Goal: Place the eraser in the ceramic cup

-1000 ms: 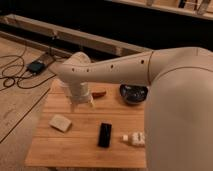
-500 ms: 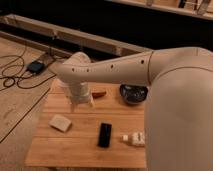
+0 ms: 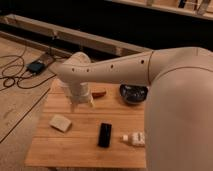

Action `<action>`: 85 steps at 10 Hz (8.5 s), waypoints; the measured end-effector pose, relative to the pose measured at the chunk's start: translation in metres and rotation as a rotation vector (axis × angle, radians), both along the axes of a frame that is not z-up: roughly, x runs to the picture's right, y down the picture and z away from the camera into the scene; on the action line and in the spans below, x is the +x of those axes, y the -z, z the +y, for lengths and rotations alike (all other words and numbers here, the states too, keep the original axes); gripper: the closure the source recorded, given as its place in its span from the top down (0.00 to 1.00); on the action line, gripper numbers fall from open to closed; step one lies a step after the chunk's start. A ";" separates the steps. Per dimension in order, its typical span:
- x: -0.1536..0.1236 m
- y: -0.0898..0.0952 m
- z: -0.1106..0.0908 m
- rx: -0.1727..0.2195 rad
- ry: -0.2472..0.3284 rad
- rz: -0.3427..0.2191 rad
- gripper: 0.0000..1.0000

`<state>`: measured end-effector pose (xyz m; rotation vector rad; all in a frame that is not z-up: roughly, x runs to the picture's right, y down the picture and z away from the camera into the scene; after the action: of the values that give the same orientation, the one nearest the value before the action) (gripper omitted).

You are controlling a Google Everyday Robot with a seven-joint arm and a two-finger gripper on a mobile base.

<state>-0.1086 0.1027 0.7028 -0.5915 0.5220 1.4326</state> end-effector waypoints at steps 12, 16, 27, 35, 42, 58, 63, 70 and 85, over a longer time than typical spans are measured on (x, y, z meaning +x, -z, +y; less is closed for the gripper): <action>0.000 0.001 -0.001 0.002 0.000 0.000 0.65; 0.022 -0.007 0.010 -0.006 -0.003 0.010 0.65; 0.094 -0.078 0.076 -0.048 -0.055 0.042 0.65; 0.115 -0.111 0.125 -0.161 -0.064 0.073 0.65; 0.123 -0.125 0.128 -0.202 -0.077 0.086 0.04; -0.069 -0.094 -0.154 0.274 0.138 -0.329 0.00; -0.107 -0.113 -0.223 0.460 0.133 -0.370 0.00; -0.128 -0.136 -0.250 0.637 0.000 -0.325 0.00; -0.142 -0.182 -0.213 0.650 0.059 -0.299 0.60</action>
<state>-0.2510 -0.1107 0.8849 -0.2511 -0.1683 1.3286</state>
